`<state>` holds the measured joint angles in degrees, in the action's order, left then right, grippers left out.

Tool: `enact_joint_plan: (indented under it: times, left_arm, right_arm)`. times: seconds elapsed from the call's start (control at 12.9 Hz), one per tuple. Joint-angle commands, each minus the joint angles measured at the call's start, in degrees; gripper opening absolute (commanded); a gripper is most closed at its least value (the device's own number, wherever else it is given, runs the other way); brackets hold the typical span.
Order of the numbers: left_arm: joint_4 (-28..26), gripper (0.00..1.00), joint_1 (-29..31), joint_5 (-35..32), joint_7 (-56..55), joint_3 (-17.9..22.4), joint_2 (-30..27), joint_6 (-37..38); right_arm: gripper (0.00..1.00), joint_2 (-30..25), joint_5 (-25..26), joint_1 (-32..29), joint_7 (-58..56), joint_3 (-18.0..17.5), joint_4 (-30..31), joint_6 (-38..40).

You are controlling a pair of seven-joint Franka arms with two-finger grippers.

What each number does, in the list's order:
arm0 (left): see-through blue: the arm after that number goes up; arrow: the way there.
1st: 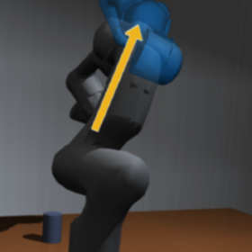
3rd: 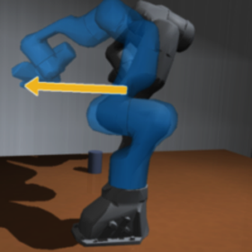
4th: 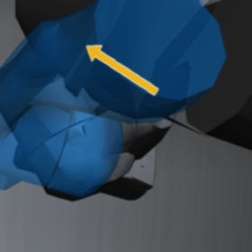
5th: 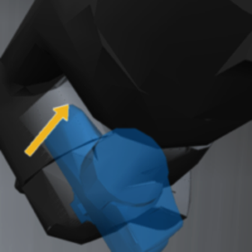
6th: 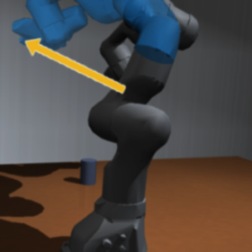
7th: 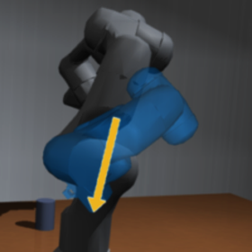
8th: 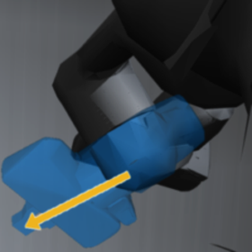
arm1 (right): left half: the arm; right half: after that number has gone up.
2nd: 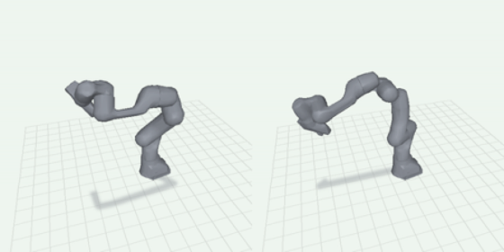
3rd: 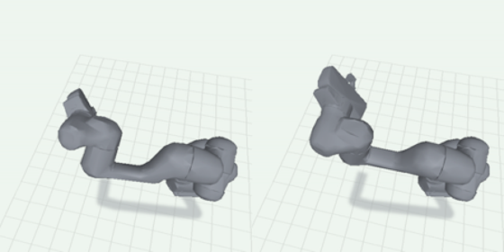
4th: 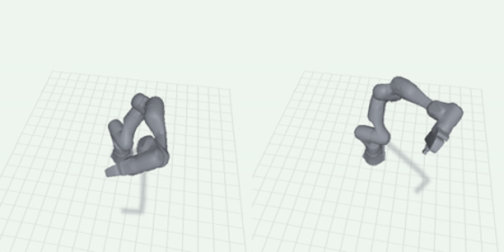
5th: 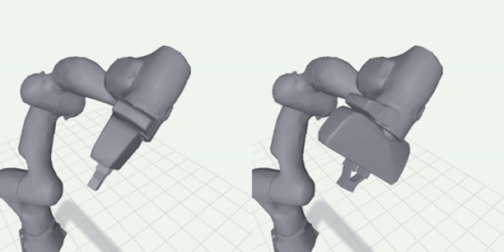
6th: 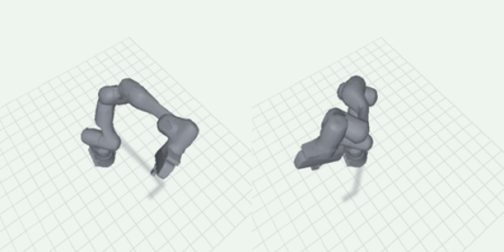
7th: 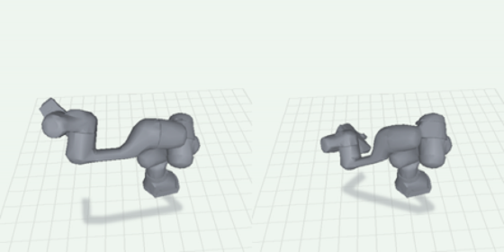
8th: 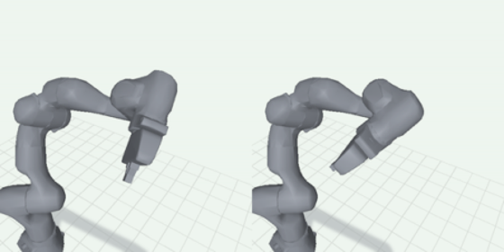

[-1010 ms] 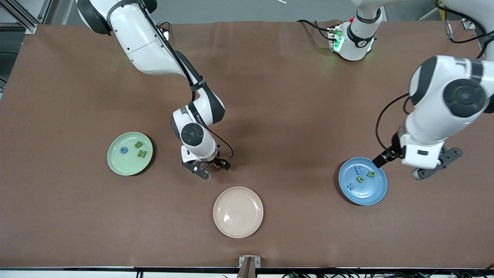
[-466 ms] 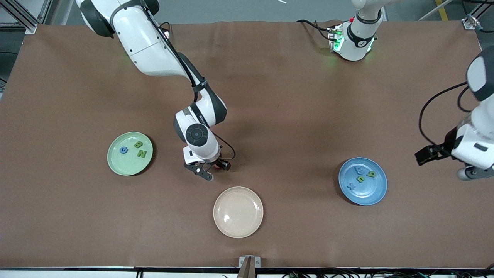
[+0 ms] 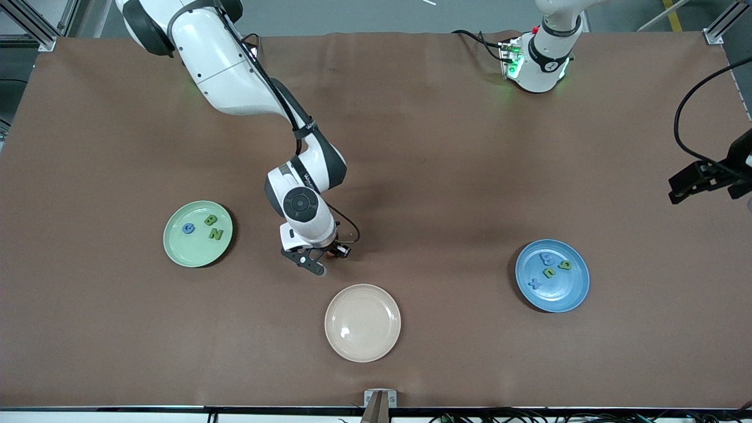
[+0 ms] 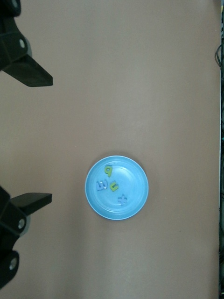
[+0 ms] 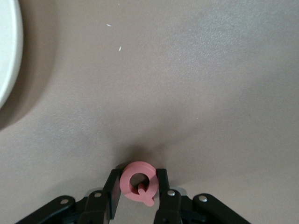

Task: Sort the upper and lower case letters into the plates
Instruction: 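Grasp the pink Q with the right gripper while the left gripper withdraws, then lower the pink Q onto the green plate and open the right gripper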

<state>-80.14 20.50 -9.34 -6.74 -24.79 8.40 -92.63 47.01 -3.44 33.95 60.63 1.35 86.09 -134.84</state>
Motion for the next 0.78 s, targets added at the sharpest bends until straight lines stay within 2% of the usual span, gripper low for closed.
enact_joint_plan:
  times: [0.0, 0.16, 0.31, 0.39, 0.47, 0.62, 0.7]
  left_arm:
    - [-0.54, 1.0, 0.68, 1.42, 1.55, -0.17, -2.16, 2.53]
    - [-0.8, 1.0, 0.59, 1.6, 1.47, -0.87, -2.51, 5.08]
    - [-1.76, 1.0, -0.54, 2.91, 1.38, -0.53, -4.43, 5.27]
    - [-3.95, 1.0, -3.51, 3.62, 0.85, 1.56, -5.75, 4.83]
    - [-5.27, 1.0, -8.07, 4.06, 0.68, 6.63, -6.9, 4.22]
    - [-8.25, 1.0, -12.49, 7.56, 0.67, 12.46, -9.7, 4.21]
    - [-10.36, 1.0, -13.64, 8.62, 0.76, 13.61, -11.2, 3.78]
  right_arm:
    - [0.02, 0.63, 0.45, -0.1, 1.25, 0.5, -1.17, 2.02]
    - [0.01, -0.42, 0.72, -2.29, 0.03, 0.58, -3.9, 7.81]
    - [0.01, -3.31, 0.37, -6.68, -8.72, 0.41, -3.65, 12.99]
    - [0.01, -4.72, 0.37, -9.05, -13.56, 0.49, -3.65, 17.72]
    - [0.01, -6.22, 0.45, -11.68, -17.69, 0.5, -3.04, 20.12]
    - [0.0, -10.43, 0.63, -15.65, -25.87, 0.58, 3.7, 19.45]
    - [0.0, -12.19, 0.63, -17.93, -30.0, 0.58, 6.26, 18.57]
